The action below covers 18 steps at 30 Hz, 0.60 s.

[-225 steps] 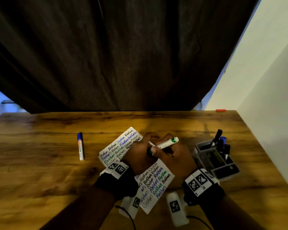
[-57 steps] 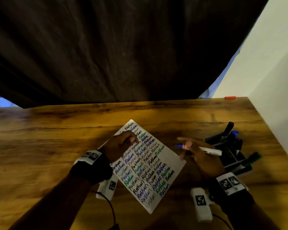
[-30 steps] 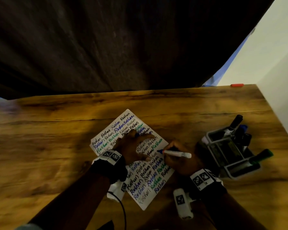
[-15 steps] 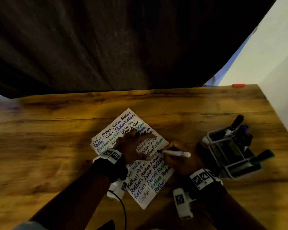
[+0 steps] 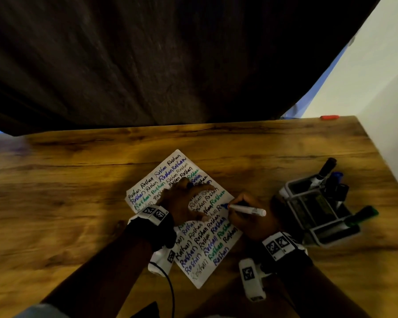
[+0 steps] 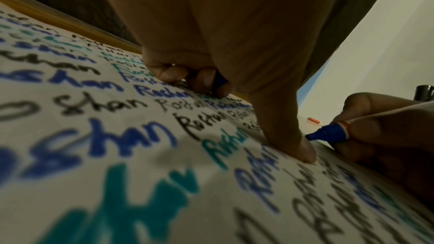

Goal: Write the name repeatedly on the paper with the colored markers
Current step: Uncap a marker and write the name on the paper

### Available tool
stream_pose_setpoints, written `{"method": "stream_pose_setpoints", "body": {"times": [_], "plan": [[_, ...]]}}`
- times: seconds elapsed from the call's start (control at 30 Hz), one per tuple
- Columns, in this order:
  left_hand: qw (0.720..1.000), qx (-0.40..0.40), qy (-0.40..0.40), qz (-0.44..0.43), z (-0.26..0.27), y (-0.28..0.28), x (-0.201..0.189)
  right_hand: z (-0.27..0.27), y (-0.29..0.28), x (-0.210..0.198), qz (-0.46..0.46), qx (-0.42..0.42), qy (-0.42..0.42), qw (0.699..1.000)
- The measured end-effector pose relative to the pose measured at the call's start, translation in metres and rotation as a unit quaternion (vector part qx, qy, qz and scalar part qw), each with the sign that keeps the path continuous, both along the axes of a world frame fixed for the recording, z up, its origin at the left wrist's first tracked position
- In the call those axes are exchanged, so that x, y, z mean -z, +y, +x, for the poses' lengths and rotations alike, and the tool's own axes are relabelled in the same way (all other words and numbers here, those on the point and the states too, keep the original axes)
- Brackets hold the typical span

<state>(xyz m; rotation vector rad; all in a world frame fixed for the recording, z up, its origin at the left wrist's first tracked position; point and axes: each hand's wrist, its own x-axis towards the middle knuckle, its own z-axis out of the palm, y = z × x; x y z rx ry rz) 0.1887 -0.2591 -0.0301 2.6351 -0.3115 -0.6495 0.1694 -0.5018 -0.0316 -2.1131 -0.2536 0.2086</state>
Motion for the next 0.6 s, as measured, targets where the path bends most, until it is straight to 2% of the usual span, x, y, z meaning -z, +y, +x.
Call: {"method": "stream_pose_setpoints", "body": {"times": [0.6], "plan": [[1.0, 0.006, 0.005, 0.003, 0.0018, 0.002, 0.0047, 0.003, -0.0024, 0.0093, 0.02, -0.012, -0.012, 1.0]]}}
